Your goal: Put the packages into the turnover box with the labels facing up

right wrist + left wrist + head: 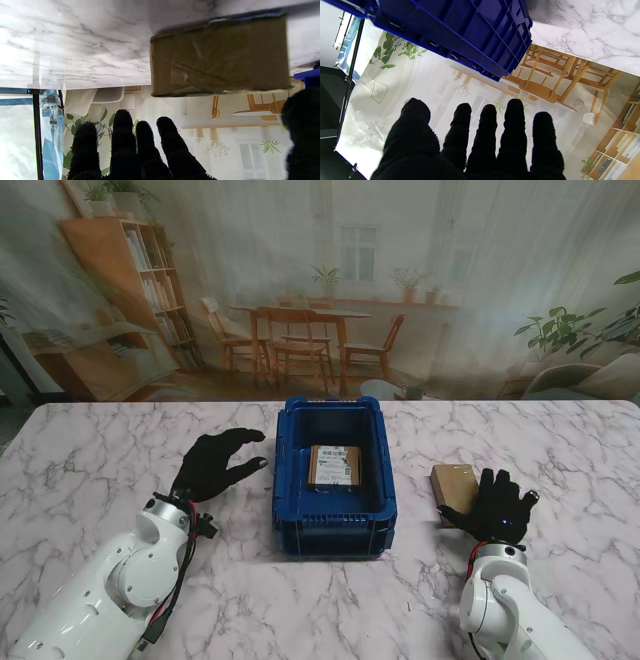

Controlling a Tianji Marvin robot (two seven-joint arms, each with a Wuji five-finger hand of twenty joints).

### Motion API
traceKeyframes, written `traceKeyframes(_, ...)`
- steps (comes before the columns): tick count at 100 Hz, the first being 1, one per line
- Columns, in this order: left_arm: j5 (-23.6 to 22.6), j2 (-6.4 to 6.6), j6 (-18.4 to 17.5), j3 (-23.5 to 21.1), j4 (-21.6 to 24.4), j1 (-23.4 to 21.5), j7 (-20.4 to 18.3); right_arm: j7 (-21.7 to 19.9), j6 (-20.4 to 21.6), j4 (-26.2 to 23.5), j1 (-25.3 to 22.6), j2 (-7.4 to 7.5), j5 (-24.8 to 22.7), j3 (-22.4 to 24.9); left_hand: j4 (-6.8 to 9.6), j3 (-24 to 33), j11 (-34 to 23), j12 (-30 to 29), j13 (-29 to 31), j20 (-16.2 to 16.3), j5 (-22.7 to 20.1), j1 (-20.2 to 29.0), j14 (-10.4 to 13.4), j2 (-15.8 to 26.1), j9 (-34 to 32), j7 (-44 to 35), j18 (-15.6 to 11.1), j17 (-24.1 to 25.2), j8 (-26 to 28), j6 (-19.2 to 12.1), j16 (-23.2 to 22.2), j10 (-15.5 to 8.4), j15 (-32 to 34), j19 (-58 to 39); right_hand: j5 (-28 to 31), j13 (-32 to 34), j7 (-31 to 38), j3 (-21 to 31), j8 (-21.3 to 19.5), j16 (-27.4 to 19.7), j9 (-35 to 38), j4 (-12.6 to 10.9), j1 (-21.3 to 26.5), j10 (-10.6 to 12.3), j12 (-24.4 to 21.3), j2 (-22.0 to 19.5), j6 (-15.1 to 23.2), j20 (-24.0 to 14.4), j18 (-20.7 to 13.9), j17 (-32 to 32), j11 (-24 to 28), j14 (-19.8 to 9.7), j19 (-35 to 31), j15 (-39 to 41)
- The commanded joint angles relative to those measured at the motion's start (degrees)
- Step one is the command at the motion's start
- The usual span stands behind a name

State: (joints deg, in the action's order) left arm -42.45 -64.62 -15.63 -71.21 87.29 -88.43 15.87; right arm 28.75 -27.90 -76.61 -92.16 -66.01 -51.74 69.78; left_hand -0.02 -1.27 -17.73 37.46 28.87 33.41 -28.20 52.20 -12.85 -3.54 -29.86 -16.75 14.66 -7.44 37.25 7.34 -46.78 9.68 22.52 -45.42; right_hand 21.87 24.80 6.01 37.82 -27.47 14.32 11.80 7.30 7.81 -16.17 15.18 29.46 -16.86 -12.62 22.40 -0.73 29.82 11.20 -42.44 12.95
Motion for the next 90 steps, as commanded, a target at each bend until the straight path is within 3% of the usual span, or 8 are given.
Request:
traceKeyframes(1, -0.9, 0.34, 0.0, -0.2, -0.1, 0.0, -0.9, 0.5, 0.3, 0.9, 0.5, -0.81, 1.7, -0.4, -0.02, -0.2, 1.5, -0.7, -1.5, 0.2, -1.3, -1.2, 0.0, 3.1, 2.1, 0.9, 0.4, 1.1, -0.4, 0.4, 0.7, 0.0, -1.5, 1.6, -2.3, -1.8, -2.6, -0.6, 0.2, -1.4, -2.3, 0.7, -1.7, -0.3, -0.9, -0.3, -2.1, 1.7, 2.8, -2.7, -1.8, 1.6, 4.0, -3.6)
traceKeyframes(22, -1.5, 0.36, 0.0, -0.4, -0.4, 0.0, -0.5, -0.1, -1.3, 2.6, 2.1, -1.05, 2.7, -2.3, -0.01, -0.2, 1.5, -0.7, -1.4, 0.3, -1.3, -1.2, 0.0, 3.2, 2.2, 0.8, 0.3, 1.1, -0.3, 0.5, 0.6, 0.0, -1.4, 1.6, -1.5, 0.0, -4.2, -1.9, 1.3, -1.1, -2.2, 0.5, -2.0, -0.9, 0.2, -2.1, -2.3, -0.2, 3.3, -0.7, -0.3, 1.4, 8.4, -4.6)
traceKeyframes(38, -1.6, 0.41, 0.1, -0.5, -0.2, -0.1, -0.7, -1.1, -3.4, 3.7, 3.3, -1.24, 3.4, -3.6, -0.01, -0.2, 1.4, -0.8, -1.5, 0.4, -1.3, -1.1, 0.1, 3.2, 2.1, 0.7, 0.3, 1.1, -0.3, 0.5, 0.6, 0.0, -1.3, 1.6, 0.1, 1.3, -2.0, -2.6, -0.2, 0.6, -1.4, 0.3, -1.3, -1.9, 1.6, -2.6, -2.7, -1.6, 1.3, 0.5, 2.3, 0.4, 10.4, -2.0)
traceKeyframes(62, -1.8, 0.47, -0.1, -0.4, -0.4, 0.1, -0.7, -0.6, -4.5, 4.9, 3.9, -1.6, 4.3, -4.0, 0.0, -0.1, 1.4, -0.8, -1.6, 0.4, -1.3, -1.1, 0.1, 3.2, 2.2, 0.7, 0.3, 1.1, -0.3, 0.5, 0.6, -0.1, -1.4, 1.6, 1.4, 2.6, 1.0, -3.6, -3.1, 4.0, 0.1, -0.3, 1.2, -3.0, 3.2, -2.4, -3.3, -3.2, -0.6, 2.2, 4.7, 1.0, 7.7, 5.0)
traceKeyframes(90, -2.0, 0.52, -0.2, -0.2, -0.6, 0.2, -0.8, -1.1, -4.7, 4.3, 3.7, -1.79, 5.3, -3.6, -0.02, -0.2, 1.4, -0.8, -1.6, 0.5, -1.3, -1.2, 0.1, 3.2, 2.2, 0.6, 0.3, 1.1, -0.3, 0.4, 0.6, -0.1, -1.4, 1.6, 4.8, 6.6, 6.9, -7.7, -10.1, 9.0, 4.9, -2.4, 12.7, -2.7, 7.6, -3.3, -0.9, -0.2, -0.7, 1.6, 10.2, 1.2, 2.1, 16.5)
